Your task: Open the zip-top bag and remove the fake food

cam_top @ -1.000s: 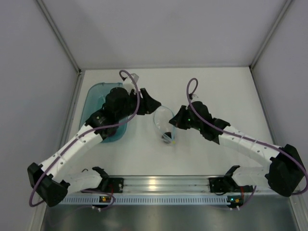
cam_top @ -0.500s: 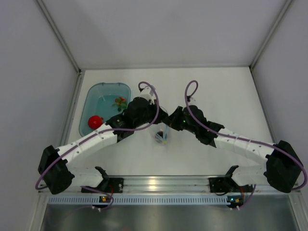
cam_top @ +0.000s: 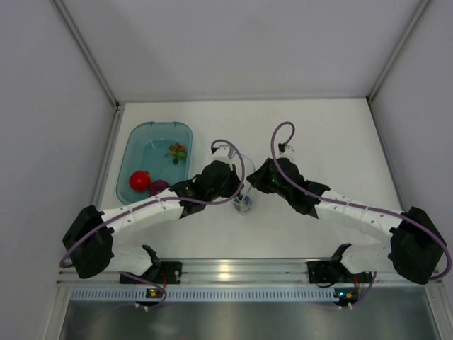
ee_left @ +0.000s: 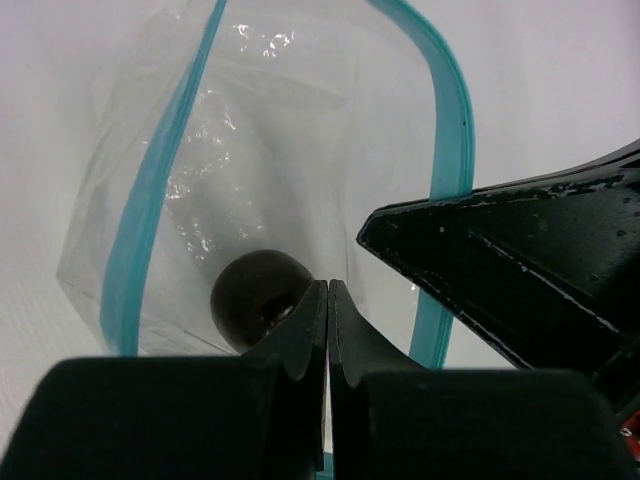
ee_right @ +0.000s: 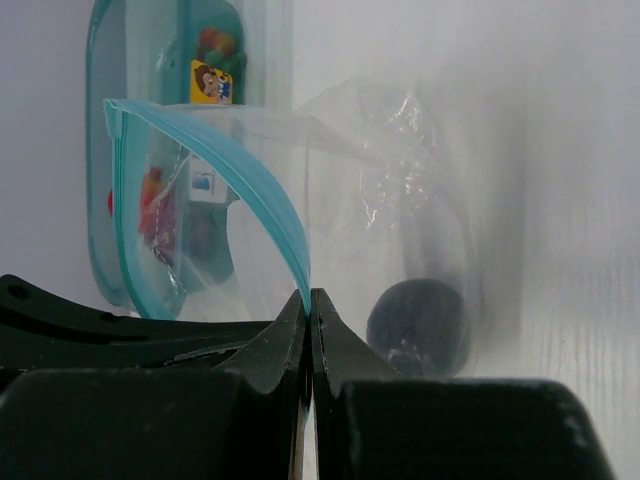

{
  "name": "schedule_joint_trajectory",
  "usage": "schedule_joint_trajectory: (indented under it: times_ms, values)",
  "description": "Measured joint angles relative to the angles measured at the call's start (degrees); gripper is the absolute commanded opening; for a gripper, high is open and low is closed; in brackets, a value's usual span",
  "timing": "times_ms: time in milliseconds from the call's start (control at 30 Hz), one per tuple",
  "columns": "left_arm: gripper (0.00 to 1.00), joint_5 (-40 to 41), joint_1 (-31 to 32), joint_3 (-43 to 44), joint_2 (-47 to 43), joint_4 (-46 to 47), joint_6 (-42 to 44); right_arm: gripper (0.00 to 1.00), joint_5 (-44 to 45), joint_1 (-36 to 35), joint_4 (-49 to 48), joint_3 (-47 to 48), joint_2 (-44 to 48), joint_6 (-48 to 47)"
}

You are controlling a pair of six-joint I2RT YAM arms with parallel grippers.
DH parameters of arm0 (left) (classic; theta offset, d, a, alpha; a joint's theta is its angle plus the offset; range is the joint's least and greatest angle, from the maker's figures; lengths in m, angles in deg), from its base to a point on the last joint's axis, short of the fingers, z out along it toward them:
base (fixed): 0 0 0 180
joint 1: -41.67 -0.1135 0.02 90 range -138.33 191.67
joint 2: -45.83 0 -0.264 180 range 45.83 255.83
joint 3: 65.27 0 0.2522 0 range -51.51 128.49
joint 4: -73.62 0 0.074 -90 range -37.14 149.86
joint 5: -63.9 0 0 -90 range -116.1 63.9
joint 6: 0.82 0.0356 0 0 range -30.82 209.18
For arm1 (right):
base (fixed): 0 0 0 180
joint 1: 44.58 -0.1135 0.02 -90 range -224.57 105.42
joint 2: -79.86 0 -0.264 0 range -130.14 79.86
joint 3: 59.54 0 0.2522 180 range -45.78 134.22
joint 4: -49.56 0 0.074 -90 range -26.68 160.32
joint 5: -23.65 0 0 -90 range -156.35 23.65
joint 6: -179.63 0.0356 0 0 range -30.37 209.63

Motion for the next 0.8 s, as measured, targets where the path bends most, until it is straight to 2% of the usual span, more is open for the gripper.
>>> schedule_joint_trajectory:
  times_ms: [100, 233, 500, 800]
  values:
    - [0.0, 0.35, 0.66, 0.61, 2.49, -0.74, 0.46, 0.0, 0.96, 0.02, 2.12, 0.02, 0.35, -1.97]
    - [0.09, -1.03, 0.81, 5.03, 9.22, -4.0, 1.7, 0.0, 2.43, 0.2, 6.05, 0.13, 0.68, -5.01]
    - [0.37, -6.43, 2.12, 10.71, 17.51, -9.2, 4.09, 0.0, 3.3, 0.2, 10.54, 0.11, 3.26, -9.31]
    - [0.56, -17.16, 2.36, 14.97, 20.85, -12.7, 7.04, 0.0, 4.17, 0.26, 14.8, 0.04, 4.5, -14.93]
